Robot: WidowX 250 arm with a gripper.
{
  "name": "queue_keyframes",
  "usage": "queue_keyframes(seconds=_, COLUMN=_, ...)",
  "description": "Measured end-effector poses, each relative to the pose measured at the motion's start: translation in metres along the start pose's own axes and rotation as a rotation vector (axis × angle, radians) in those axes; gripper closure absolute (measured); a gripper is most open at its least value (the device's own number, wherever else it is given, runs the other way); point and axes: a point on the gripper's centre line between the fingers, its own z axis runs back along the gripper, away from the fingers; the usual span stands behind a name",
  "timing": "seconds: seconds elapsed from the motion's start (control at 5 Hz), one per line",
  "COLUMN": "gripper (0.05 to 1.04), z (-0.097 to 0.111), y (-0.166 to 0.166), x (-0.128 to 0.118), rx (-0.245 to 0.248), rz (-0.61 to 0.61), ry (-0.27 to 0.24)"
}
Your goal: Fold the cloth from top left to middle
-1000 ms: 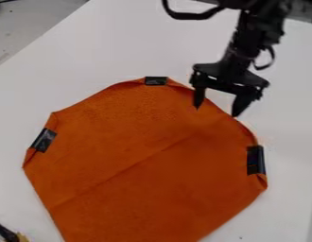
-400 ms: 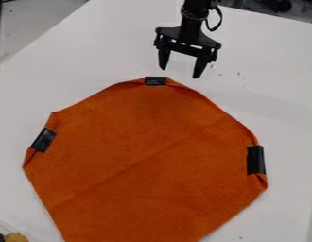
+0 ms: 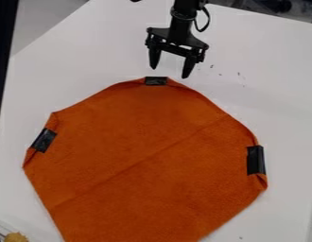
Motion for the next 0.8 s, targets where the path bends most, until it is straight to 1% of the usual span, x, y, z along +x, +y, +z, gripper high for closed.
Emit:
queue_keyframes(seconds=0.2, gripper=0.083, z=-0.004, y=0.015, x=0.003, rx=-0.002, rz=-0.002, ry=-0.008)
queue_keyframes(seconds=0.4, gripper=0.083, z=-0.010, y=0.021, x=0.002, rx=-0.006, rz=-0.013, ry=0.000)
queue_keyframes(seconds=0.6, gripper=0.083, z=-0.023, y=0.018, x=-0.002, rx=-0.034, rz=-0.029, ry=0.030)
queue_keyframes(seconds=0.8, gripper=0.083, z=-0.032, y=0.019, x=-0.003, rx=-0.089, rz=-0.048, ry=0.064)
